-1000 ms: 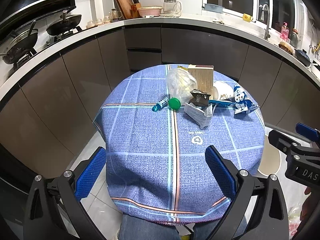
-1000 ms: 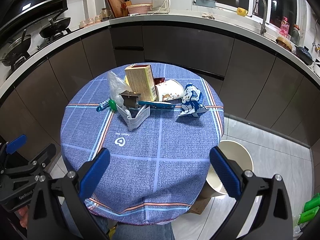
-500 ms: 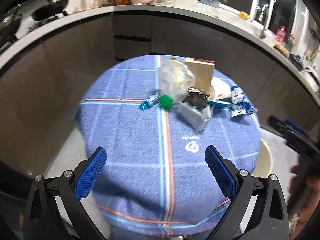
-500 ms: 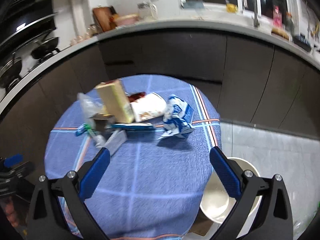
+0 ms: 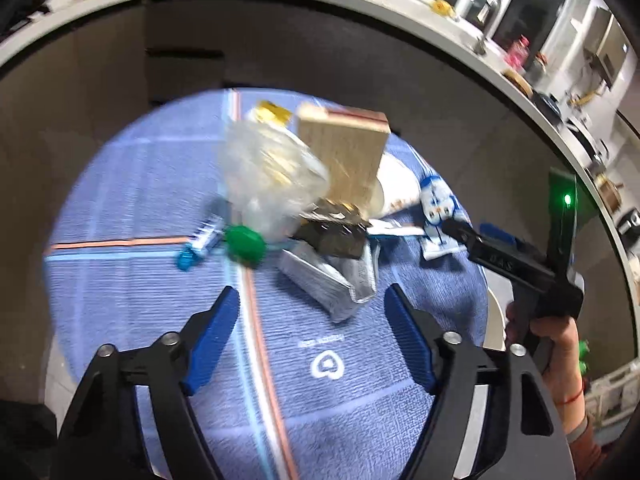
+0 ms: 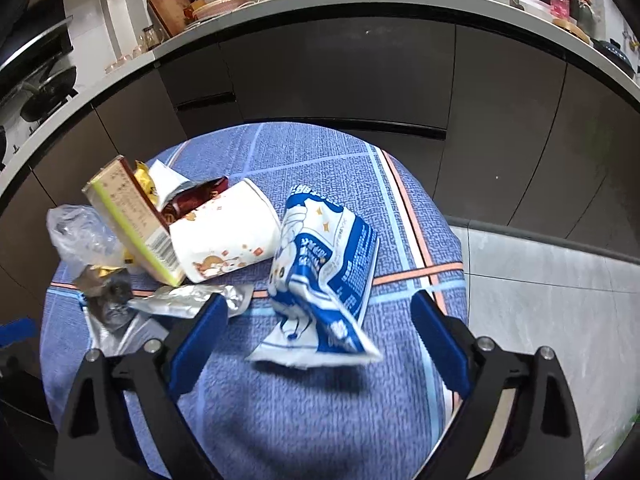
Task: Collect trash
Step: 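Grasp the blue-white snack wrapper with the right tool while the left tool grasps the paper receipt, then carry wrapper and receipt to the white bin and open both tools to drop them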
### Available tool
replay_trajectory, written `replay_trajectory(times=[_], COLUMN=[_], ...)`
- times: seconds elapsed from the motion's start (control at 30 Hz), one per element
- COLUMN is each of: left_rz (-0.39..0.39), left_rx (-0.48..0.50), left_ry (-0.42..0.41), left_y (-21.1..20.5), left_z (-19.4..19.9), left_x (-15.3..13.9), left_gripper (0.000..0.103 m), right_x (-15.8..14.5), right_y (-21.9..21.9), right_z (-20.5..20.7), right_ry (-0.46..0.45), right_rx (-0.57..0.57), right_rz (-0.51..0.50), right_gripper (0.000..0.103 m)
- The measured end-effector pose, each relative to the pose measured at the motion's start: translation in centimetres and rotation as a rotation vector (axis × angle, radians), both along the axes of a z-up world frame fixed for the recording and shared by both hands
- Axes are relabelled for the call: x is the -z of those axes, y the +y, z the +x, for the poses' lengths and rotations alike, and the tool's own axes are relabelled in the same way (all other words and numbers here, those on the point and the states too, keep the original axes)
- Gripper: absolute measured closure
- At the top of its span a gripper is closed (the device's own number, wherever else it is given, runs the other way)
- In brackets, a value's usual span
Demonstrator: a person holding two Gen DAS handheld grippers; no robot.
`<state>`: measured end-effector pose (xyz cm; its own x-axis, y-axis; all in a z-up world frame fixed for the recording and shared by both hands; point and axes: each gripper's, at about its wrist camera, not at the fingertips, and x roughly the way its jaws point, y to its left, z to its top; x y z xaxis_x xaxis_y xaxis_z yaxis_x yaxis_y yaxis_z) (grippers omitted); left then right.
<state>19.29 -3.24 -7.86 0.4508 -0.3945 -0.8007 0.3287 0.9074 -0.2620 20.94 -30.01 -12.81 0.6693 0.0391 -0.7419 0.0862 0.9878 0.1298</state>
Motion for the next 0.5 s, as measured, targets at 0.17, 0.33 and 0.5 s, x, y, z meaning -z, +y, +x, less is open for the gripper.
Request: replay_trajectory(times=[0.17, 0.33, 0.5], left_rz=[-0.039, -0.148, -0.141], left_rx=[0.022, -0.029, -0.036], left_ry=[0.099, 0.179, 0.185], left_y=[-1.5, -1.6, -2.3], left_z=[2.1, 3.9, 4.9], left_x=[3.3, 5.1, 5.8], left_gripper=[0.042, 0.042, 0.040], right_x=[1.6, 1.6, 1.0], right_y=[-0.2, -0.4, -0.2], right_z=[0.7, -0.2, -2.9], right_ry=[0.044, 0.030, 0.008], right_rx=[0.002, 0.001, 0.013], right_rz=[-0.004, 0.020, 0.005], right_gripper=[0.057, 0.072, 0.074])
